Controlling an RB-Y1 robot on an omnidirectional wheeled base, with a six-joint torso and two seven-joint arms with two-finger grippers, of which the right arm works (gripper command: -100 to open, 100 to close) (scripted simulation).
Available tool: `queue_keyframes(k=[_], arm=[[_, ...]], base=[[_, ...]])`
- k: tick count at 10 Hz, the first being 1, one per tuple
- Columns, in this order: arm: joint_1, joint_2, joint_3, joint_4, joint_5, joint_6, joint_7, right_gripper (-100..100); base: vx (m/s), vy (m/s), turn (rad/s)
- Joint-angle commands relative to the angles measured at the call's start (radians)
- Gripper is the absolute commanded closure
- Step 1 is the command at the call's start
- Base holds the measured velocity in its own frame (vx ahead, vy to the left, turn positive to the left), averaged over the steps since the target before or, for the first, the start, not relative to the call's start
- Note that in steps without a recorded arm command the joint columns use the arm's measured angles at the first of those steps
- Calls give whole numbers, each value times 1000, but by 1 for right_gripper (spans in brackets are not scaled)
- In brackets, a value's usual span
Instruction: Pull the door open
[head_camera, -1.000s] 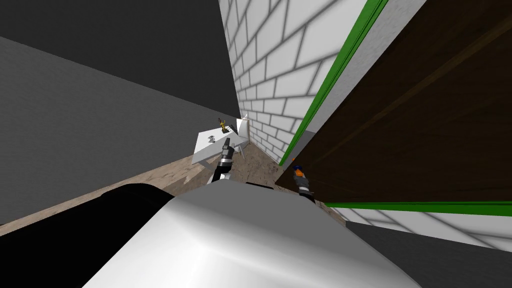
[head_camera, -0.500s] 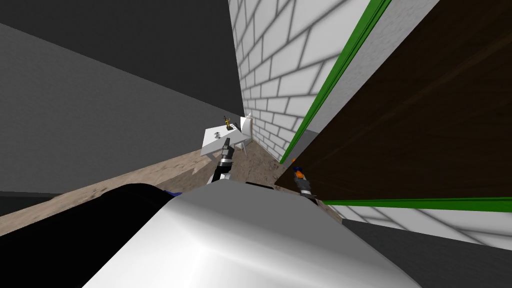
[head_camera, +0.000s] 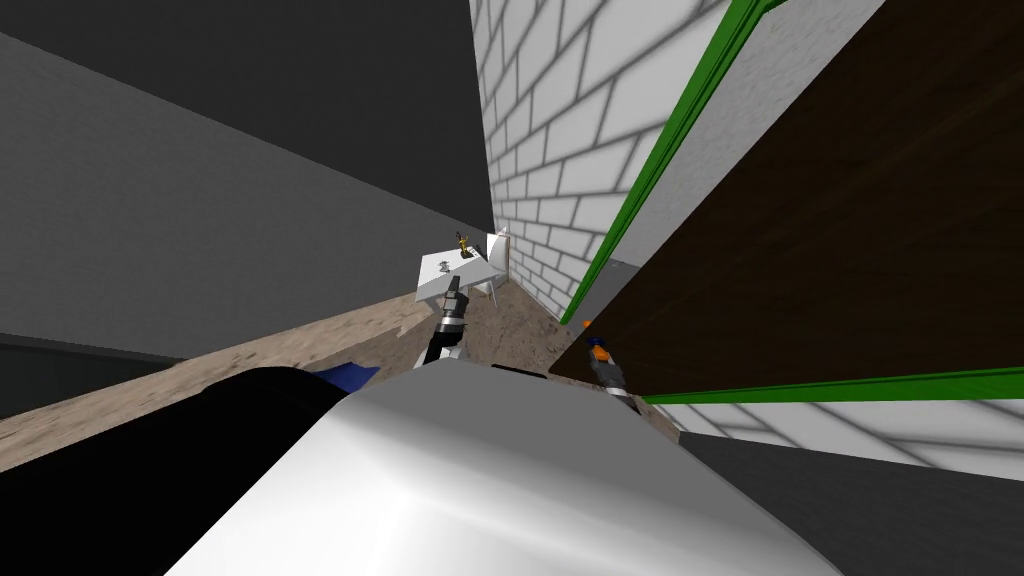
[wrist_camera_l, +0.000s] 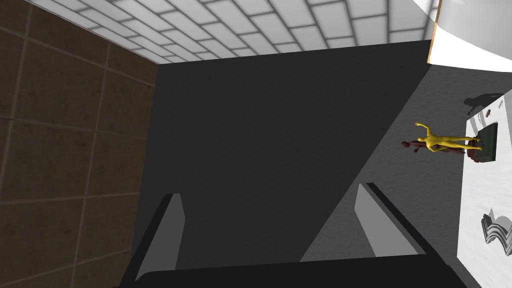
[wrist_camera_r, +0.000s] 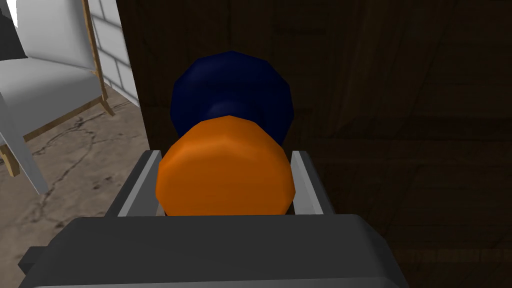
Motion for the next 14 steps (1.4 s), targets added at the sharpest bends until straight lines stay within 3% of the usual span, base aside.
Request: queue_keyframes(k=[1, 7, 8, 9, 10, 14], arm=[[10, -9, 8, -1, 5, -20, -11, 100], [42, -48, 47, 29, 27, -114, -60, 100], [46, -52, 51, 33, 30, -125, -66, 100], [46, -49, 50, 25, 29, -109, -59, 100], [58, -50, 63, 48, 39, -147, -65, 100], [80, -54, 88, 96, 61, -236, -78, 100]], base=[[-228, -66, 164], [-196, -62, 122], [-171, -44, 81], [-69, -22, 14], [-14, 4, 0], [14, 6, -7]])
